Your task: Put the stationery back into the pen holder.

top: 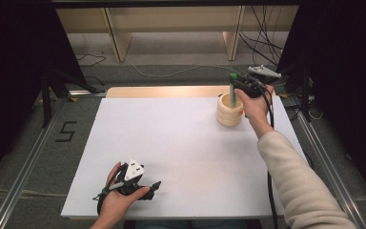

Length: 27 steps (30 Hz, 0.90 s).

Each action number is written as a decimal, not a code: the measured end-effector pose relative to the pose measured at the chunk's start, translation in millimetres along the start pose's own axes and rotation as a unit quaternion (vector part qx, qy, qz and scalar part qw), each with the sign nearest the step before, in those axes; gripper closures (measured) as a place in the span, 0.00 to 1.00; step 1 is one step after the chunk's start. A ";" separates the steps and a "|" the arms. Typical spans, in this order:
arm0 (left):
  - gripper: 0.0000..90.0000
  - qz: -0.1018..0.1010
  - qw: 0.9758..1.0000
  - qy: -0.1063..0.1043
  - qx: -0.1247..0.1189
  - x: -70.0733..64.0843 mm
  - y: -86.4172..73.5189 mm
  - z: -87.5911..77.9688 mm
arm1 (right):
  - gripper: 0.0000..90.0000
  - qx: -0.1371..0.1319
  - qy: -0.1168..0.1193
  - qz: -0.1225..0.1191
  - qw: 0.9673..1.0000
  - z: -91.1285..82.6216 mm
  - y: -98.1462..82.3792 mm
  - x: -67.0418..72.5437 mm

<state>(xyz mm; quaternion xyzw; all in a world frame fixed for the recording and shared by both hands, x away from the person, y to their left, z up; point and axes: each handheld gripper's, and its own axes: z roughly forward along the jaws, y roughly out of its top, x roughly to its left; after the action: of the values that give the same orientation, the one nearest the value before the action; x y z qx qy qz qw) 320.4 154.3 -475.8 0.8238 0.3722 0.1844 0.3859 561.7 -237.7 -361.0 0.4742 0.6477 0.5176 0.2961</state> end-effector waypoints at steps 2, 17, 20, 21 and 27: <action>0.18 0.000 1.000 0.000 0.000 -0.2 -0.1 0.1 | 0.75 -0.001 0.000 0.001 1.000 0.9 -0.3 0.0; 0.18 0.000 1.000 -0.002 0.000 -0.5 -0.2 0.4 | 0.75 0.003 -0.014 -0.004 1.000 8.5 -6.2 -4.9; 0.18 0.001 1.000 -0.001 0.000 -0.6 -0.2 0.4 | 0.75 0.008 -0.022 -0.013 1.000 11.4 -8.9 -6.5; 0.18 0.001 1.000 -0.002 0.000 -0.5 -0.2 0.4 | 0.75 0.011 -0.023 -0.013 1.000 12.2 -10.0 -7.1; 0.18 0.001 1.000 -0.001 0.001 -0.3 -0.5 0.6 | 0.75 0.023 -0.025 -0.018 0.999 16.4 -18.1 -8.4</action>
<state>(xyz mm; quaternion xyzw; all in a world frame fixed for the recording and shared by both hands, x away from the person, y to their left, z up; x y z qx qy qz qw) 320.3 153.9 -476.6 0.8245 0.3713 0.1838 0.3855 573.6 -239.3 -383.9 0.4823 0.6603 0.4847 0.3105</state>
